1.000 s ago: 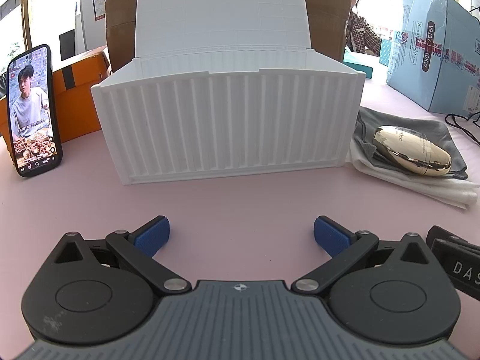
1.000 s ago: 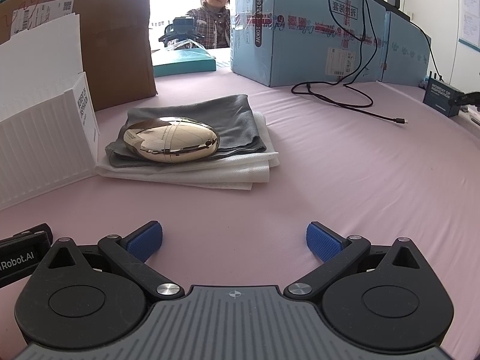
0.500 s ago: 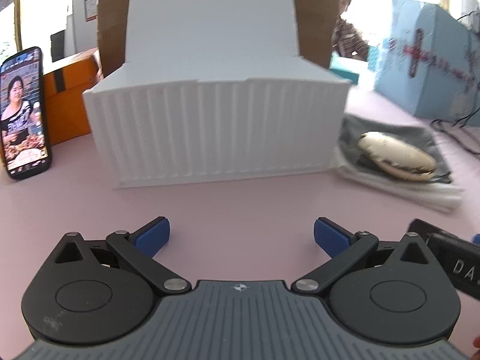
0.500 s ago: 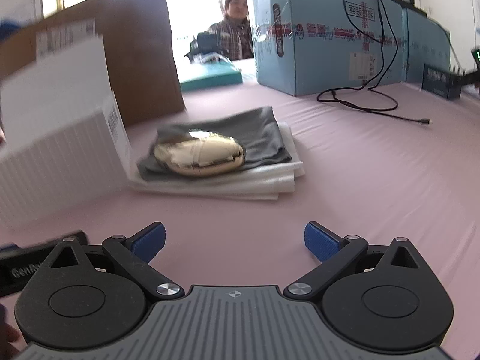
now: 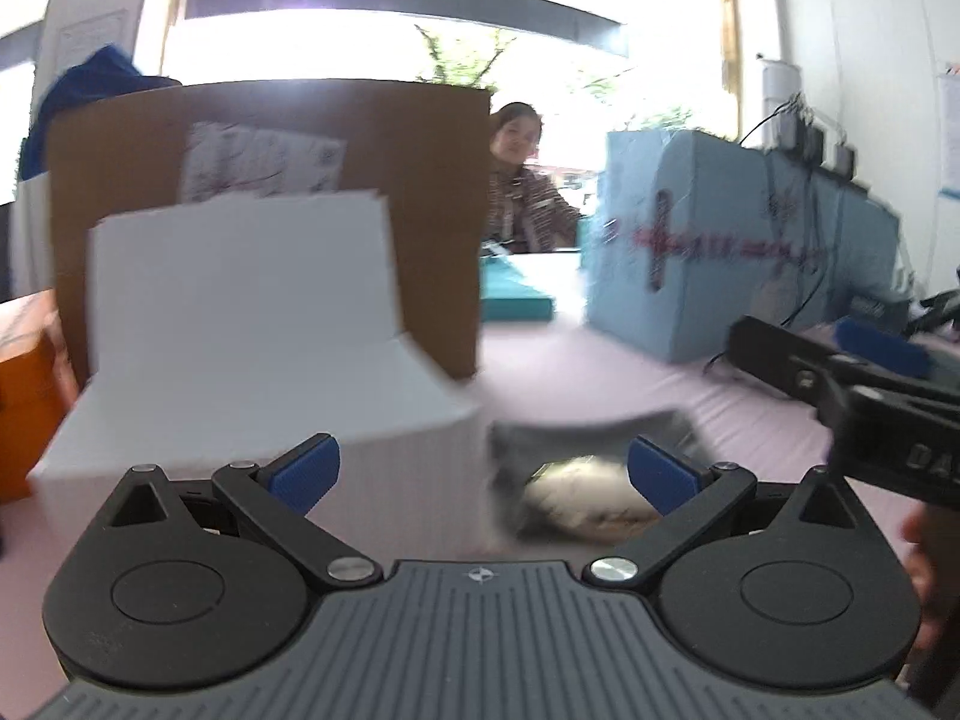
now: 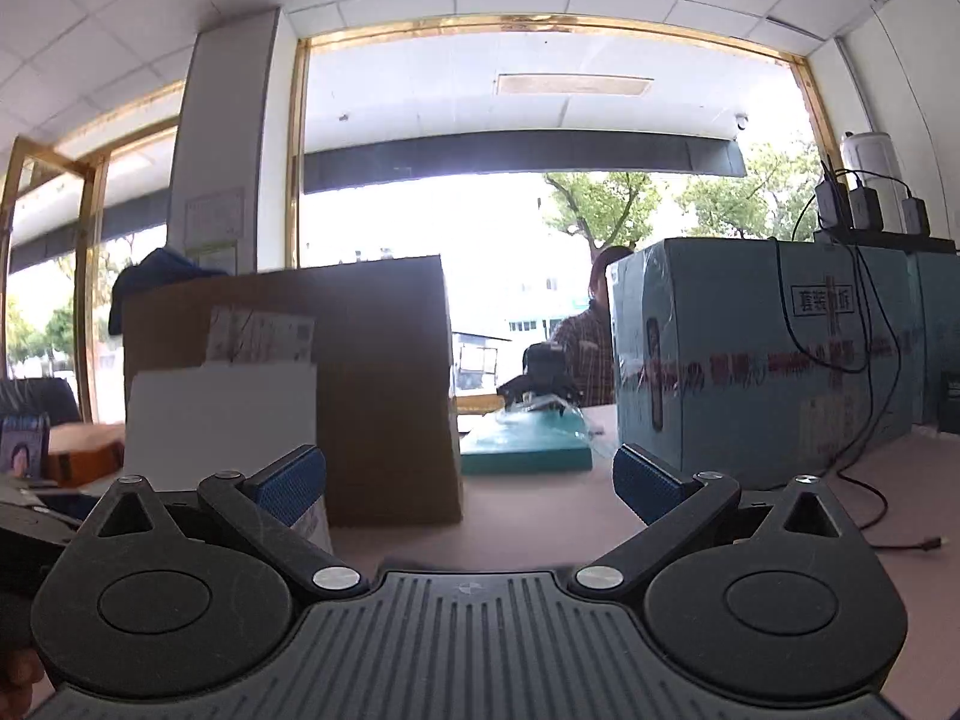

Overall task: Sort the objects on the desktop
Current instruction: 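Move both grippers toward the gold egg on the grey cloth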

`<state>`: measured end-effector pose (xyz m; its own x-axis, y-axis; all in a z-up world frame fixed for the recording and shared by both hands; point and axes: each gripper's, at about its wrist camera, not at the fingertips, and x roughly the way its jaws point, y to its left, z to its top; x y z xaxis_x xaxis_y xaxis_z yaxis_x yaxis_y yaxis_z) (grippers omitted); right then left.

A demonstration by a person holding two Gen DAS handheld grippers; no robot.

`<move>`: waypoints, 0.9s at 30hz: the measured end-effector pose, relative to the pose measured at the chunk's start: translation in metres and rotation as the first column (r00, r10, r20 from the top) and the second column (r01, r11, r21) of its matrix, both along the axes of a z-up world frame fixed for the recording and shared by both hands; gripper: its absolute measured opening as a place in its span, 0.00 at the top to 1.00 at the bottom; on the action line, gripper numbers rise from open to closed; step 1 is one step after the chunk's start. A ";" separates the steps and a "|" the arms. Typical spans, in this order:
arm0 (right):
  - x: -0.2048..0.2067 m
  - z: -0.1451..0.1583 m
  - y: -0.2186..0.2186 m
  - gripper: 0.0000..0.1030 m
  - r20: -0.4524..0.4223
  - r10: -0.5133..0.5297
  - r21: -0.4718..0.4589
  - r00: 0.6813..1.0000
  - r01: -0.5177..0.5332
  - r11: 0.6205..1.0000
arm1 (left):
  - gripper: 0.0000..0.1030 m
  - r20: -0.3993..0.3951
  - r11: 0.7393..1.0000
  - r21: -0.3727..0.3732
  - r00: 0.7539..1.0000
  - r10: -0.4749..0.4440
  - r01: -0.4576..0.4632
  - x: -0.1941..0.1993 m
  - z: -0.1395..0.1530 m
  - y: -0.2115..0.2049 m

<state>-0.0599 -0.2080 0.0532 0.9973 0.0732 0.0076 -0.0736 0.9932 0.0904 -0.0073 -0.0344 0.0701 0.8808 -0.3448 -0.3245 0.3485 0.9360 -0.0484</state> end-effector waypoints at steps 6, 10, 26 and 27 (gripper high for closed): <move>0.040 0.020 -0.052 0.00 0.016 0.070 0.128 0.997 -0.071 0.989 | 0.00 -0.064 0.997 -0.063 0.997 -0.049 0.045 0.034 0.037 -0.032; 0.040 0.012 -0.085 0.00 0.020 0.094 0.148 0.995 -0.096 0.984 | 0.00 -0.040 0.999 0.023 0.999 0.023 -0.022 0.047 0.050 -0.059; 0.043 -0.020 -0.037 0.00 -0.102 0.197 -0.248 0.975 -0.217 0.944 | 0.00 -0.285 0.982 -0.115 0.942 -0.175 0.147 0.098 0.032 -0.066; 0.043 -0.021 -0.038 0.00 -0.114 0.194 -0.242 0.974 -0.216 0.946 | 0.00 -0.294 0.983 -0.110 0.940 -0.173 0.147 0.098 0.030 -0.066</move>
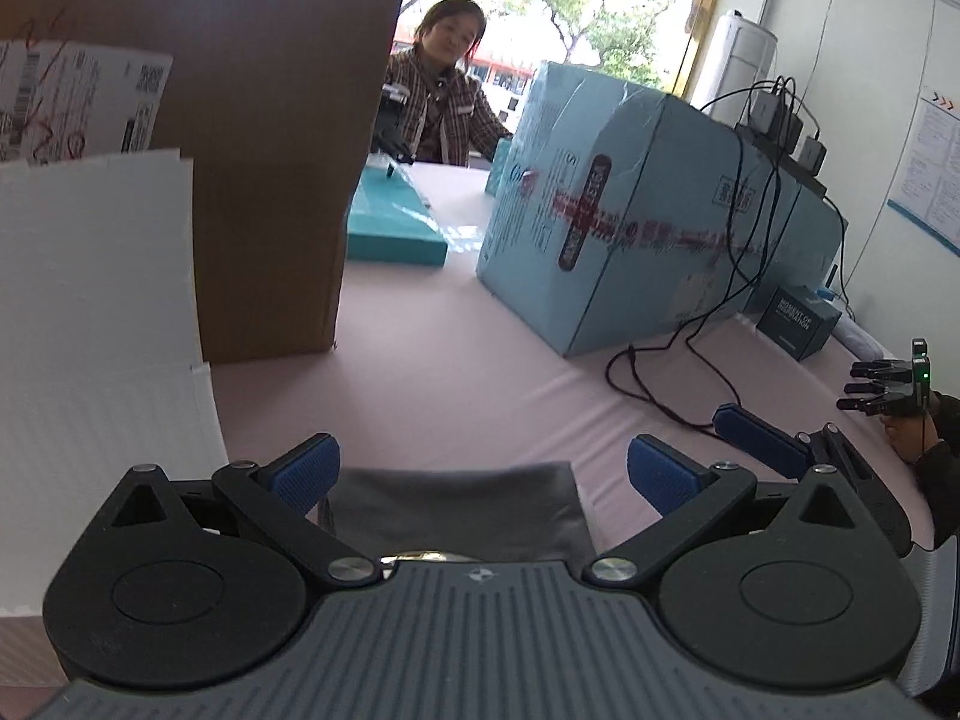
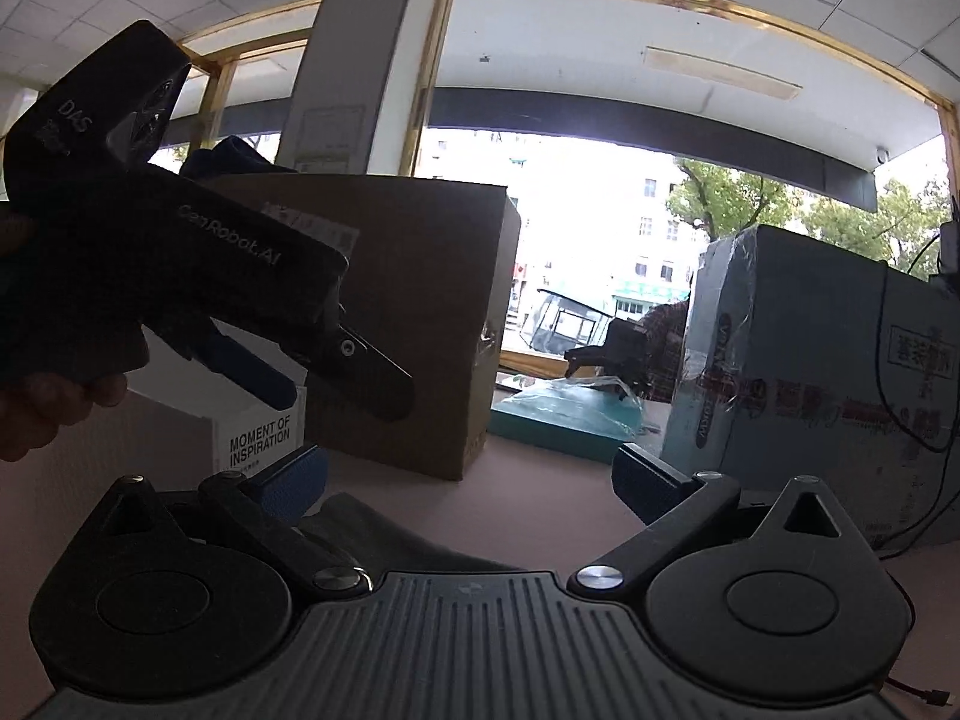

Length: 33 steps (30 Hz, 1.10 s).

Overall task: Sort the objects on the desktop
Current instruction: 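Move both grippers toward the gold egg on the grey cloth, then close the left gripper on the gold egg while the right gripper clamps it too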

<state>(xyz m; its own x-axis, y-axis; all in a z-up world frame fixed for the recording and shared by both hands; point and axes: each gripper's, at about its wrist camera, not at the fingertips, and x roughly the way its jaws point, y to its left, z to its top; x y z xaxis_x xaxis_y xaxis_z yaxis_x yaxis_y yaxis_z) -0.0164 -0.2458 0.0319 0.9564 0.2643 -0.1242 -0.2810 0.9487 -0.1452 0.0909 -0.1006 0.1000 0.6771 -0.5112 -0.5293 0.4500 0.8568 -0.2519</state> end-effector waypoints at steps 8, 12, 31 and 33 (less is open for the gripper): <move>0.003 -0.006 -0.005 0.02 -0.091 0.043 0.048 0.995 -0.039 0.998 | 0.04 -0.076 0.996 0.066 0.996 -0.052 0.057 0.006 -0.013 -0.010; 0.008 -0.014 0.005 0.02 -0.135 0.041 -0.022 0.990 -0.044 0.999 | 0.05 -0.105 0.992 0.066 0.990 -0.097 0.104 0.006 -0.017 -0.012; 0.015 -0.024 0.027 0.41 -0.266 0.179 -0.060 0.947 -0.201 0.978 | 0.22 -0.131 0.952 0.136 0.957 -0.258 0.275 -0.010 -0.011 -0.026; 0.020 -0.026 0.033 0.41 -0.291 0.180 -0.073 0.940 -0.209 0.975 | 0.22 -0.111 0.950 0.163 0.962 -0.251 0.266 -0.012 -0.010 -0.025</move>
